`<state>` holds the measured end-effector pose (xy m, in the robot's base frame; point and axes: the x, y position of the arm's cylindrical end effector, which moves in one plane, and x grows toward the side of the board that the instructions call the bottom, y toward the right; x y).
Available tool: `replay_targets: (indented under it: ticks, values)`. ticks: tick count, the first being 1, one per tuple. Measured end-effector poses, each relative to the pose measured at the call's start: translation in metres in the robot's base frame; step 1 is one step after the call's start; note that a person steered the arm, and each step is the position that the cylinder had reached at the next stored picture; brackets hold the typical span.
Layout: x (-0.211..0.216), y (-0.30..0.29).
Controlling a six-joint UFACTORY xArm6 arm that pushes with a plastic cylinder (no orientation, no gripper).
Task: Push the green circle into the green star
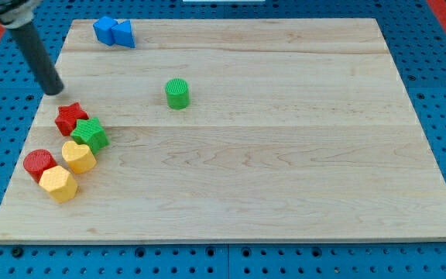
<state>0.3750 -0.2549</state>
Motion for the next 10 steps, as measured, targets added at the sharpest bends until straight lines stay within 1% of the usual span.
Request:
replay_targets:
  ticks: [1,3,4,5,6,7,8,9,10]
  values:
    - [0.034,0.041]
    - [0.083,0.05]
    - [0.047,0.058]
    - [0.036,0.142]
    - [0.038,0.21]
    - [0.008,0.245]
    - [-0.023,0.184]
    - [0.014,0.14]
    - [0.051,0.109]
